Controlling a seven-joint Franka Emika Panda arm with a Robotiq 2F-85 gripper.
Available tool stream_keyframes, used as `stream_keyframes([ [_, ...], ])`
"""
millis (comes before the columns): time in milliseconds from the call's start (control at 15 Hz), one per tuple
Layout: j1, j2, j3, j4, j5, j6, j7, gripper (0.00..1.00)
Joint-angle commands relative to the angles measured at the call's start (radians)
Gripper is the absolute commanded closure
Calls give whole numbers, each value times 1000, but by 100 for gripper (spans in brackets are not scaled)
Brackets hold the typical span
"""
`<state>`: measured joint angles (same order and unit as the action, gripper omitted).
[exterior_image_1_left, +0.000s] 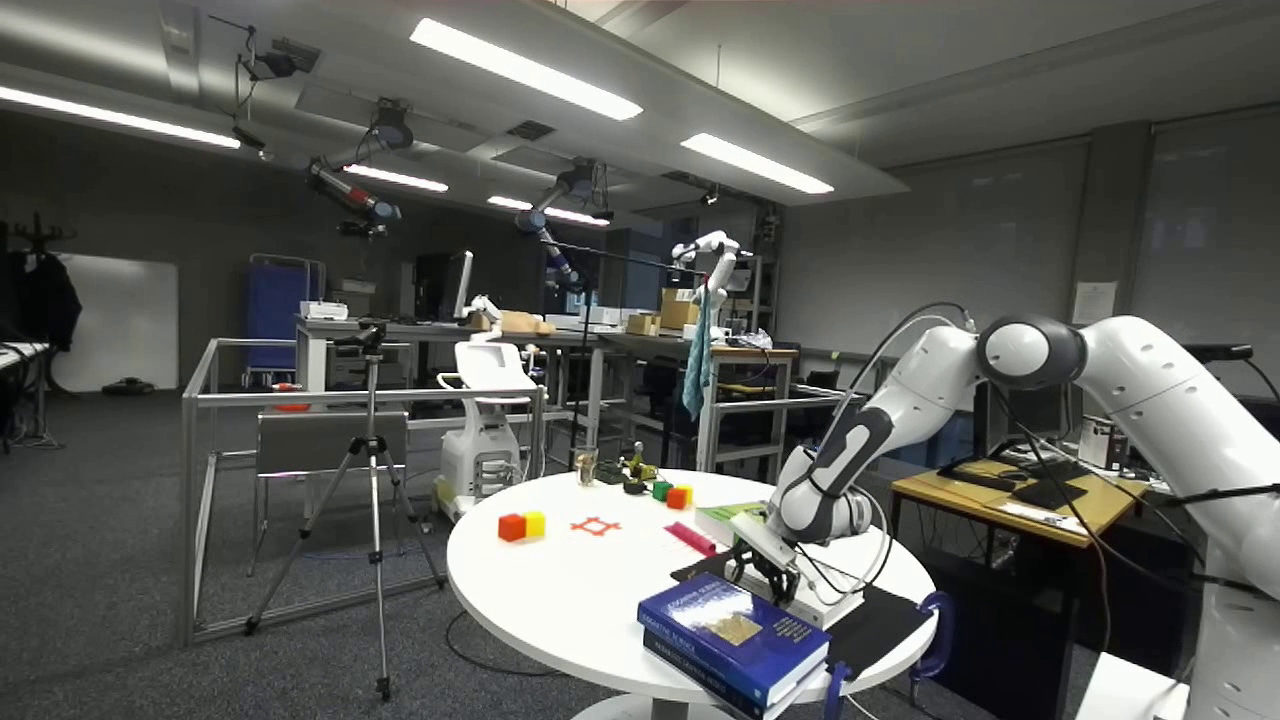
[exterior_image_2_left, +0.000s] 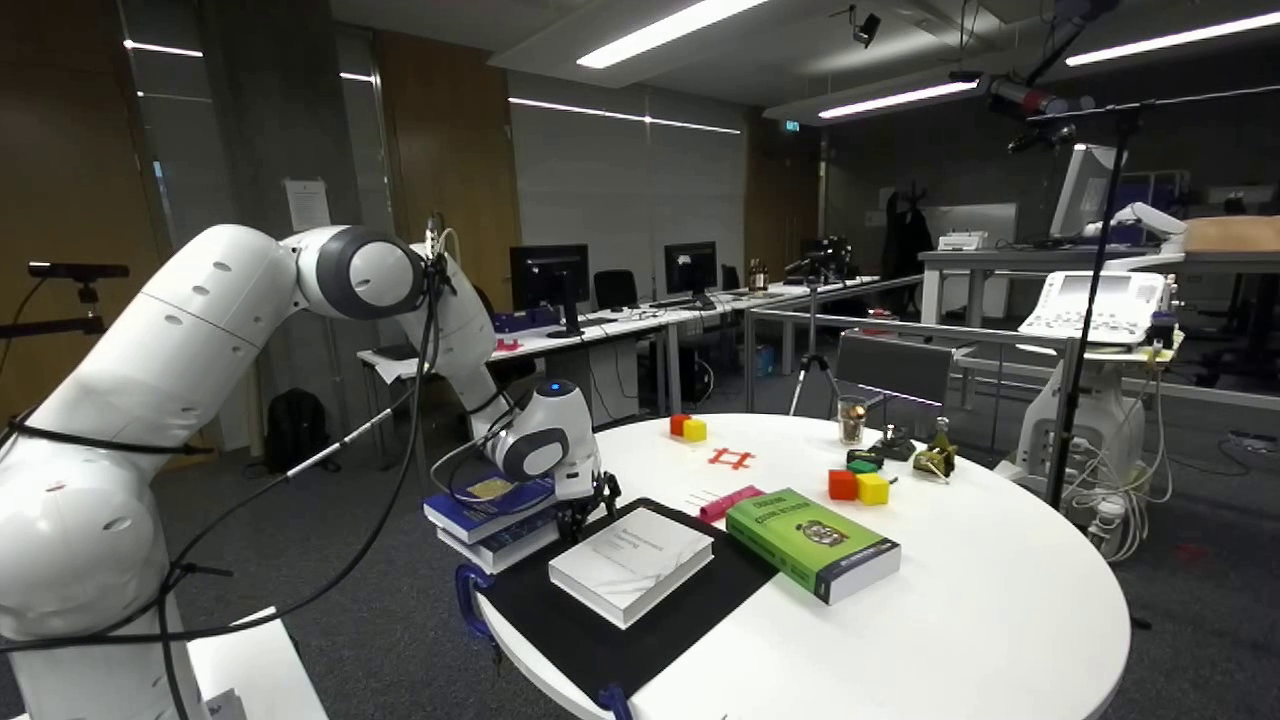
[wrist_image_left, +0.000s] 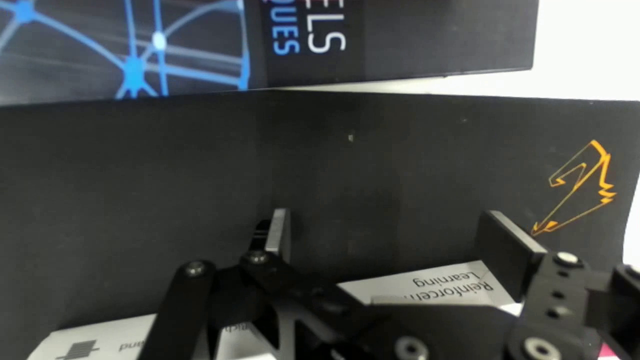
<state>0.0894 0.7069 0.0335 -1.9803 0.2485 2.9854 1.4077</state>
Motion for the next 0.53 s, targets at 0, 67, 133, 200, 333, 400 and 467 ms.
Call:
stream_keyframes([
  [0,-11,18,6,35,33,-29,-58,0],
  [67,-11,18,3,37,33,-29,-60,0],
  [133,-11,17,-2,38,33,-31,-60,0],
  [200,-12,14,-8,38,31,-35,-60,0],
  [333,-14,10,-19,37,30,-36,-59,0],
  [400,-14,8,-29,34,29,-39,-57,0],
  [467,-14,7,-37,33,29,-46,-54,0],
])
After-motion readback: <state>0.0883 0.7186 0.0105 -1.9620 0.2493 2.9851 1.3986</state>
